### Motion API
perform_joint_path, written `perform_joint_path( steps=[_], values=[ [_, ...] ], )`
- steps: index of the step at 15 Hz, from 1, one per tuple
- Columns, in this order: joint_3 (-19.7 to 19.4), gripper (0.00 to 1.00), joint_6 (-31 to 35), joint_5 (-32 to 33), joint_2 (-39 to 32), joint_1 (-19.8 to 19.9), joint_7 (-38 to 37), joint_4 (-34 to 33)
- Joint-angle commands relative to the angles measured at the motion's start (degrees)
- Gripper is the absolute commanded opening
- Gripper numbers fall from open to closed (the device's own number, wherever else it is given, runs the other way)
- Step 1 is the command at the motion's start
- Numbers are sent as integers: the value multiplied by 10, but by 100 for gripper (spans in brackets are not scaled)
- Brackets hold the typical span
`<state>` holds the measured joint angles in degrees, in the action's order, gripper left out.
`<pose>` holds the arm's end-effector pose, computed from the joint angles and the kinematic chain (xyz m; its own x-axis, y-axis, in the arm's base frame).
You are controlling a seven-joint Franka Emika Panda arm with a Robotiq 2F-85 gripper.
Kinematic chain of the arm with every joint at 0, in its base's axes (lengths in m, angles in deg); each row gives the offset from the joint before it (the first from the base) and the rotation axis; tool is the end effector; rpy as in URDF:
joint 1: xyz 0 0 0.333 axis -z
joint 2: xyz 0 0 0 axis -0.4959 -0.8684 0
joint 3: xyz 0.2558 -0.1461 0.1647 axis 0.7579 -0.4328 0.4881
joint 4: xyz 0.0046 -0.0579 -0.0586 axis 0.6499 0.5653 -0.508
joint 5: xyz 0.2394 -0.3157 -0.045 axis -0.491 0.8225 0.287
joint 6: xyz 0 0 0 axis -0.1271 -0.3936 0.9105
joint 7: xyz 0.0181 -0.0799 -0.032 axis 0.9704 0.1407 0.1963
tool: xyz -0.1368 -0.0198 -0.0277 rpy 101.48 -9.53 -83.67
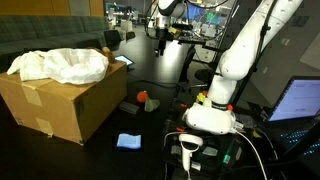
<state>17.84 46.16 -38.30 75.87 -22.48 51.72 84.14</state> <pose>0.3988 -0.1881 0.3836 0.9964 -0.0530 -0.0657 -0.0585 -0.9947 -0.0846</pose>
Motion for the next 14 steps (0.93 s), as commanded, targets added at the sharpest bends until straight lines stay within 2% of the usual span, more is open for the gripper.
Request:
perform_joint_path(
  steps=[1,7,14],
  values=[
    [11,100,-1,-3,-1,12,3,-2],
    [13,100,-3,-1,-1,11,3,-7],
    [40,100,8,5,-20,3,0,-7]
  ],
)
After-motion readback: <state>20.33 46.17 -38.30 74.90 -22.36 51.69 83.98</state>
